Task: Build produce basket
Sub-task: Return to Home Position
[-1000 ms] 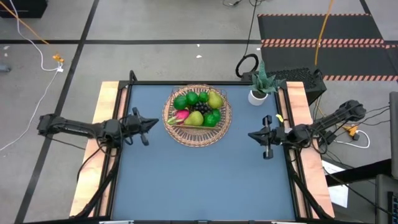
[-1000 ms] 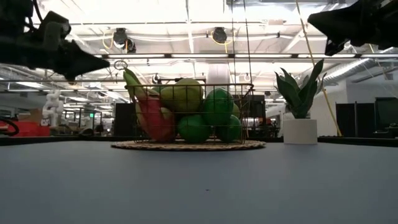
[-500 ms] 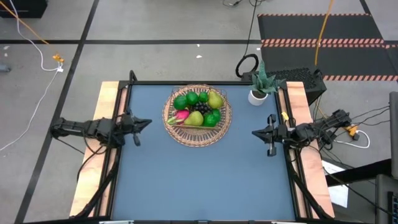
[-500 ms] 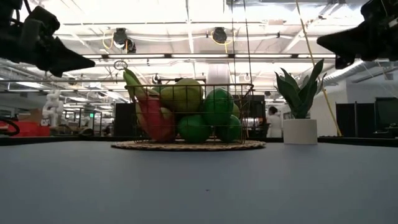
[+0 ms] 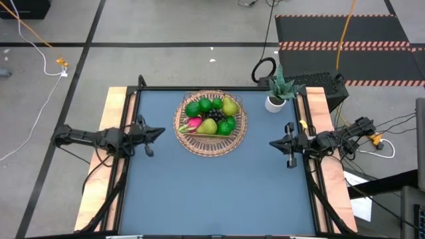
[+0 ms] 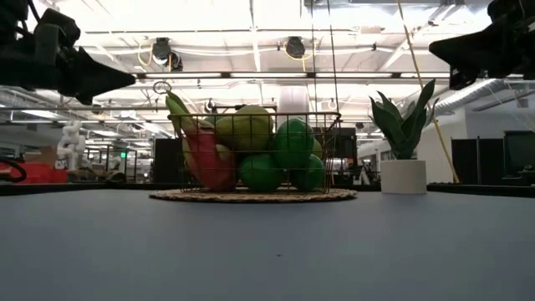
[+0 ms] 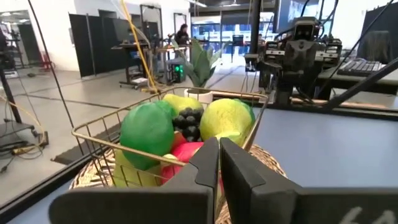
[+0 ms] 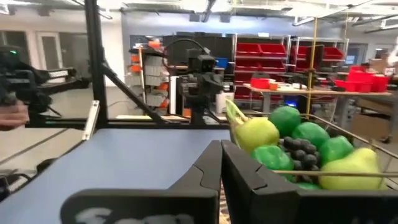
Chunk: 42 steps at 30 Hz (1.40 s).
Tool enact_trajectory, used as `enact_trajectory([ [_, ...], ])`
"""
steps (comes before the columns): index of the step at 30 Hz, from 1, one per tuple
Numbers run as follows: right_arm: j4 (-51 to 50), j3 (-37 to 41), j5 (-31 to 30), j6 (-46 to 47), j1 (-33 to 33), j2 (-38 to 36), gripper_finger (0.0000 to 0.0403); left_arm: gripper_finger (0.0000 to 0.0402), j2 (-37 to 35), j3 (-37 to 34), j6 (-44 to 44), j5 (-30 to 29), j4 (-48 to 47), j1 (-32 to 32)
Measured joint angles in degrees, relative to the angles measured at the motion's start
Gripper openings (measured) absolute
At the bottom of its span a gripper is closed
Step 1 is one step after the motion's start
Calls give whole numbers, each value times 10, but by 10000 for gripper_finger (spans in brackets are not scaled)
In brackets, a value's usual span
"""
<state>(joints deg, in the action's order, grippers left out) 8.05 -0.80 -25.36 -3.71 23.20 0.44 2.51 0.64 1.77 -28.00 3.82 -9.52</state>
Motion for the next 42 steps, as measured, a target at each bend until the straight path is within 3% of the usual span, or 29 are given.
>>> enact_trajectory([
  [8, 7, 0, 17, 2, 0, 2, 0, 3, 14, 0, -4, 0, 0, 0],
  [14, -10, 0, 8, -18, 0, 2, 0, 24, 25, 0, -14, 0, -1, 0],
  [20, -27, 0, -49, -19, 0, 6, 0, 43, 46, 0, -11, 0, -1, 0],
  [42, -16, 0, -46, -15, 0, 6, 0, 47, 49, 0, -5, -1, 4, 0],
])
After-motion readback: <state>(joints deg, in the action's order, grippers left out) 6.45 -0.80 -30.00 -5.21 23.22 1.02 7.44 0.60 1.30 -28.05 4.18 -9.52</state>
